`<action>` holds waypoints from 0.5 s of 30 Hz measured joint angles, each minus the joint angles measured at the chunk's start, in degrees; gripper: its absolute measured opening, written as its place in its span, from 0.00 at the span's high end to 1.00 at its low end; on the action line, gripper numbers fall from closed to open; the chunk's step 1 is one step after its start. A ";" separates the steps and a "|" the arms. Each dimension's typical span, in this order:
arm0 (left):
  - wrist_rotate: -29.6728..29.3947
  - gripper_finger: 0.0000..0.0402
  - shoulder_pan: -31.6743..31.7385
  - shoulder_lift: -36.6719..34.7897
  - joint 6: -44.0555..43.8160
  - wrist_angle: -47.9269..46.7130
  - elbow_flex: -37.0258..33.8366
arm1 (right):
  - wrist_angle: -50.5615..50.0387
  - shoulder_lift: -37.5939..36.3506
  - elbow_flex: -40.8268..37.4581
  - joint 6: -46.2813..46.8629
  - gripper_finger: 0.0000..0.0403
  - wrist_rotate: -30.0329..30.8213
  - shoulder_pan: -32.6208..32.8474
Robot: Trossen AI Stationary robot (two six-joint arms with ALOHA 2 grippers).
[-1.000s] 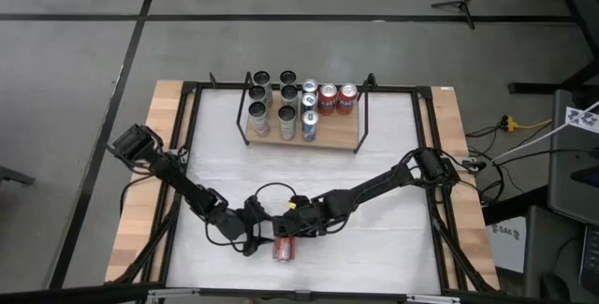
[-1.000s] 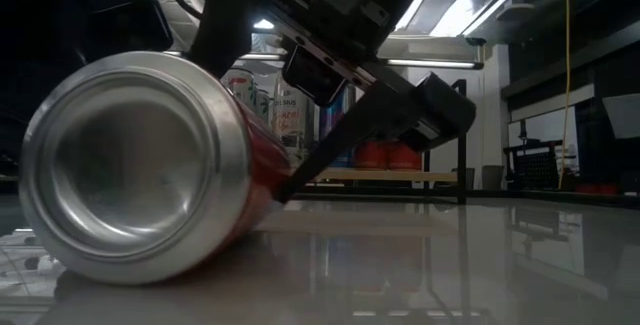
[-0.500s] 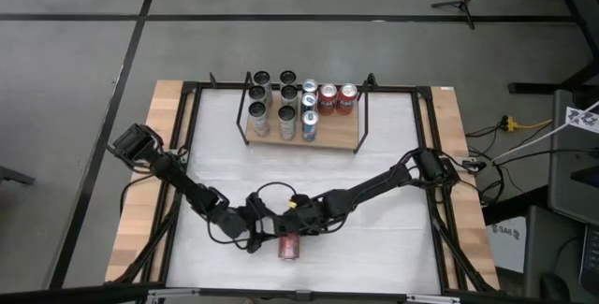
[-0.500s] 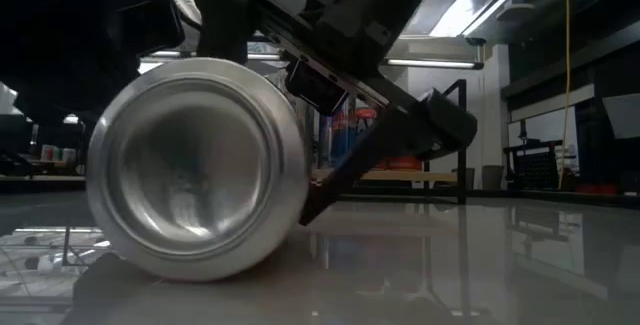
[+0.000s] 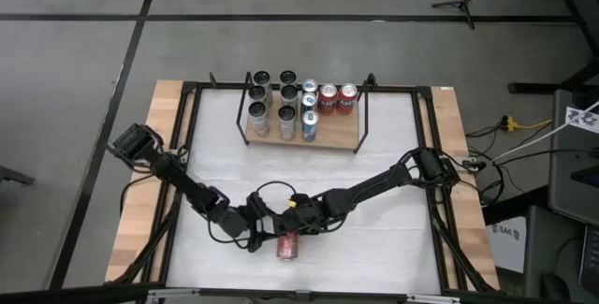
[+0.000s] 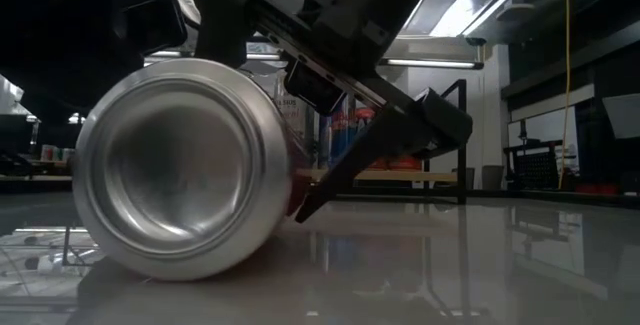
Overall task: Place canned beverage on shelf
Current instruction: Put the red soda can on the shelf
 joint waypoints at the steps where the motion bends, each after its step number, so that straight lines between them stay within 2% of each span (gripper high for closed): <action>1: 0.57 0.13 0.16 0.00 0.13 0.00 -0.02 | -0.06 0.00 0.00 0.00 0.08 0.00 0.00; 7: 4.81 0.13 0.34 -1.20 2.89 -0.83 -0.09 | -0.22 -0.09 0.00 0.26 0.08 -0.92 0.00; 15: 5.25 0.13 0.30 -6.74 5.41 -5.27 -0.11 | -1.21 -0.21 0.11 0.43 0.08 -2.05 0.02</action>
